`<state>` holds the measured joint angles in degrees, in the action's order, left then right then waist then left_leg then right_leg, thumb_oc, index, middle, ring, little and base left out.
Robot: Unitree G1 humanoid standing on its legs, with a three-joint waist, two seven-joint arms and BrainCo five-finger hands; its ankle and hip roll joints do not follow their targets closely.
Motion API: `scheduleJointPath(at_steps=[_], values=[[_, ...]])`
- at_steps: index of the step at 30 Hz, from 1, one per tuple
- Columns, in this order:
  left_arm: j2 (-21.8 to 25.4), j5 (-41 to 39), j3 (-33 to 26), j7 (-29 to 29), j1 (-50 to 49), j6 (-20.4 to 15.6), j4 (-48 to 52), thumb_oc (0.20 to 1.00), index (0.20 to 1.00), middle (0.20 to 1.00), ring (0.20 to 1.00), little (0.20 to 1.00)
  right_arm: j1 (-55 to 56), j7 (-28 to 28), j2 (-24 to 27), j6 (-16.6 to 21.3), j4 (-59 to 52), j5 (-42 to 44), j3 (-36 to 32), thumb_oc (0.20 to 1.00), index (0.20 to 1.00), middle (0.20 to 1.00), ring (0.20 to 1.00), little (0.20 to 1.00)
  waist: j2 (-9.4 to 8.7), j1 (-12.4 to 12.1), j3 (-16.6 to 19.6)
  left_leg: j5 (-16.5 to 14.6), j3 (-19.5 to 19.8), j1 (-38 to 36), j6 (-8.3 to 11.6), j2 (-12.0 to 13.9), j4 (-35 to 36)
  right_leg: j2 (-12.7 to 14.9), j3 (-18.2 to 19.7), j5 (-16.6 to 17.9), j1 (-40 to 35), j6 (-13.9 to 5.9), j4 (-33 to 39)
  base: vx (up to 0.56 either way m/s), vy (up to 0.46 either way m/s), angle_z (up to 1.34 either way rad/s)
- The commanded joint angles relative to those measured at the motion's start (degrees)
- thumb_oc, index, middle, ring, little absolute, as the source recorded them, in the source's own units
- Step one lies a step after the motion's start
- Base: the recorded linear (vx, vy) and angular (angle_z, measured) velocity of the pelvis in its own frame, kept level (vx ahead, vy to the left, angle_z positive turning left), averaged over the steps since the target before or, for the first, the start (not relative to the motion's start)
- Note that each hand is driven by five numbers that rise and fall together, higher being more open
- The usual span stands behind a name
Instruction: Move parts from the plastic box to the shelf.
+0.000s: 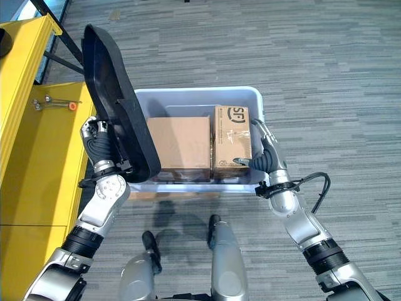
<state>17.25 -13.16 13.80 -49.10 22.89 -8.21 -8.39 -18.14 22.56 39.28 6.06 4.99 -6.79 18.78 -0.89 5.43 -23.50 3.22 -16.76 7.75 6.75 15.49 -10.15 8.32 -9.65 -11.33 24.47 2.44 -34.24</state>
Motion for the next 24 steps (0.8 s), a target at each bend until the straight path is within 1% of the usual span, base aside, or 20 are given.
scheduleJointPath(at_steps=[1, 4, 8, 11, 12, 14, 15, 16, 17, 18, 19, 20, 21, 22, 23, 24], values=[[0.94, -0.09, -0.26, -0.23, 3.32, -5.58, 2.59, 0.2, 0.2, 0.2, 0.2, 0.2, -1.89, -0.86, -0.8, 3.55, -2.51, 3.21, 0.59, 1.0, 1.0, 1.0, 1.0, 1.0, -1.25, 2.46, 0.43, 2.25, 2.6, 1.69, 0.59, 5.88, -5.09, 0.52, -2.75, -0.15, -8.17, -2.76, 7.84, 0.04, -0.004, -0.02], [0.36, -0.46, -0.11, -0.47, 4.7, -5.93, 2.51, 0.2, 0.2, 0.2, 0.2, 0.2, -3.49, -1.1, -1.22, 2.9, -3.38, 4.42, 0.82, 1.0, 1.0, 1.0, 1.0, 1.0, -1.32, 2.65, 0.63, 2.4, 2.6, 1.03, 0.7, 5.74, -4.86, 0.16, -2.64, 0.15, -8.71, -2.86, 8.46, 0.02, -0.005, -0.02], [-0.76, -3.59, -0.98, -0.7, 5.12, -7.92, 4.15, 0.2, 0.2, 0.2, 0.2, 0.2, -4.79, -2.79, -2.27, 1.72, -4.29, 5.2, 0.59, 1.0, 1.0, 1.0, 1.0, 1.0, -1.0, 2.53, 0.88, 2.53, 2.76, 0.18, 0.8, 5.25, -4.61, 0.23, -2.7, 0.52, -9.7, -2.98, 9.47, 0.0, 0.026, -0.1], [-1.11, -4.17, -1.82, -0.87, 3.2, -8.25, 6.95, 0.2, 0.2, 0.2, 0.2, 0.2, -4.08, -5.28, -2.6, 2.26, -5.77, 6.51, 0.34, 1.0, 1.0, 1.0, 1.0, 1.0, -0.83, 1.39, 0.95, 2.52, 3.76, 0.02, 0.64, 5.01, -4.79, 0.89, -3.65, -0.34, -10.27, -3.02, 7.8, -0.04, -0.041, 0.04], [-1.35, -3.81, -2.13, -1.26, 2.17, -8.0, 8.0, 0.2, 0.2, 0.2, 0.2, 0.2, -3.88, -6.45, -3.01, 2.21, -6.18, 6.4, 0.41, 1.0, 1.0, 1.0, 1.0, 1.0, -0.81, 0.83, 1.0, 3.15, 4.23, -0.34, 0.69, 5.23, -4.15, 0.94, -4.26, -0.84, -10.82, -2.88, 7.32, 0.02, -0.084, 0.28], [-1.19, -3.5, -3.18, -1.45, -1.07, -8.01, 9.91, 0.2, 0.2, 0.2, 0.2, 0.2, -2.47, -8.17, -3.82, 1.76, -6.87, 8.05, 0.37, 1.0, 1.0, 1.0, 1.0, 1.0, -0.76, -0.48, 1.46, 6.29, 5.38, -1.0, 1.13, 6.02, -0.81, 0.8, -5.65, -1.19, -12.77, -2.73, 8.24, 0.05, -0.058, 0.45], [-1.32, -4.31, -3.99, -0.32, -3.56, -7.71, 10.89, 0.2, 0.2, 0.2, 0.2, 0.2, -0.35, -8.74, -4.29, 1.52, -7.76, 8.65, 0.06, 1.0, 1.0, 1.0, 1.0, 1.0, -0.73, -0.84, 2.17, 8.74, 3.17, -1.54, 1.68, 7.42, 2.1, 1.07, -8.25, -1.11, -15.08, -2.48, 10.19, -0.03, -0.091, 0.62], [-1.36, -5.13, -4.46, 2.43, -4.13, -7.78, 10.23, 0.2, 0.2, 0.2, 0.2, 0.2, 1.42, -7.97, -4.26, 0.83, -8.95, 8.62, -0.86, 1.0, 1.0, 1.0, 1.0, 1.0, -0.7, 0.09, 3.1, 9.67, -3.33, -1.82, 2.31, 9.81, 1.56, 1.71, -11.85, -0.7, -16.82, -2.13, 12.22, -0.11, -0.133, 1.03], [-1.43, -5.14, -4.18, 3.62, -4.12, -8.16, 8.99, 0.2, 0.2, 0.2, 0.2, 0.2, 2.9, -7.76, -3.81, 0.87, -9.67, 9.49, -1.52, 1.0, 1.0, 1.0, 1.0, 1.0, -0.95, 0.89, 4.01, 7.11, -7.55, -2.55, 1.62, 10.46, -1.96, 2.23, -14.47, -0.4, -17.55, -1.69, 13.37, -0.22, -0.124, 1.56], [-1.22, -5.28, -3.73, 3.96, -3.52, -7.91, 8.4, 0.2, 0.2, 0.2, 0.2, 0.2, 3.26, -7.81, -3.14, 0.88, -9.82, 11.39, -2.01, 1.0, 1.0, 1.0, 1.0, 1.0, -1.47, 1.2, 4.39, 3.88, -10.47, -3.23, 0.95, 10.82, -9.04, 2.94, -15.66, -0.33, -17.52, -1.21, 13.57, -0.23, -0.046, 2.03], [-1.1, -5.03, -3.35, 3.98, -2.79, -7.77, 8.0, 0.2, 0.2, 0.2, 0.2, 0.2, 3.14, -7.66, -2.69, 1.07, -9.78, 12.35, -2.24, 1.0, 1.0, 1.0, 1.0, 1.0, -1.64, 1.22, 4.32, 2.21, -11.67, -3.01, 0.95, 11.37, -14.51, 3.21, -16.31, -0.58, -17.45, -0.77, 13.37, -0.27, 0.05, 1.82], [-1.03, -5.22, -2.88, 4.61, -1.93, -7.37, 7.89, 0.2, 0.2, 0.2, 0.2, 0.2, 2.6, -6.78, -2.54, 1.16, -9.64, 12.8, -2.55, 1.0, 1.0, 1.0, 1.0, 1.0, -1.56, 0.89, 4.01, 0.28, -11.64, -2.73, 0.57, 10.82, -18.2, 3.41, -16.75, -0.75, -17.08, -0.55, 12.53, -0.25, 0.139, 1.52], [-0.71, -5.02, -2.61, 5.33, -1.64, -6.88, 8.21, 0.2, 0.2, 0.2, 0.2, 0.2, 2.23, -6.05, -2.65, 1.01, -9.57, 13.4, -2.98, 1.0, 1.0, 1.0, 1.0, 1.0, -1.16, 0.25, 3.92, -2.03, -11.39, -3.03, -0.45, 8.72, -16.36, 3.63, -17.65, -0.35, -16.89, -1.0, 12.56, -0.18, 0.184, 1.04], [-0.63, -4.82, -2.53, 5.41, -1.7, -6.65, 8.43, 0.2, 0.2, 0.2, 0.2, 0.2, 2.2, -5.93, -2.75, 0.89, -9.52, 13.67, -3.15, 1.0, 1.0, 1.0, 1.0, 1.0, -1.06, 0.07, 3.93, -3.07, -11.5, -3.54, -1.23, 7.31, -14.69, 4.04, -18.28, 0.15, -17.14, -1.44, 12.99, -0.12, 0.367, 1.23], [-0.31, -4.2, -1.77, 5.36, -2.11, -4.72, 9.46, 0.2, 0.2, 0.2, 0.2, 0.2, 2.45, -5.22, -4.46, 1.0, -9.13, 13.93, -2.91, 1.0, 1.0, 1.0, 1.0, 1.0, -0.52, -1.38, 4.05, -6.56, -11.57, -4.41, -3.78, 2.81, -10.98, 4.89, -19.69, 1.86, -18.45, -2.6, 14.13, -0.05, 0.291, 0.97], [-0.28, -4.14, -1.74, 5.3, -2.15, -4.63, 9.56, 0.2, 0.2, 0.2, 0.2, 0.2, 2.44, -5.22, -4.52, 1.03, -9.09, 13.9, -2.91, 1.0, 1.0, 1.0, 1.0, 1.0, -0.56, -1.33, 4.04, -6.62, -11.52, -4.42, -3.87, 2.73, -10.95, 4.94, -19.76, 1.93, -18.53, -2.67, 14.18, -0.07, 0.304, 0.92]])
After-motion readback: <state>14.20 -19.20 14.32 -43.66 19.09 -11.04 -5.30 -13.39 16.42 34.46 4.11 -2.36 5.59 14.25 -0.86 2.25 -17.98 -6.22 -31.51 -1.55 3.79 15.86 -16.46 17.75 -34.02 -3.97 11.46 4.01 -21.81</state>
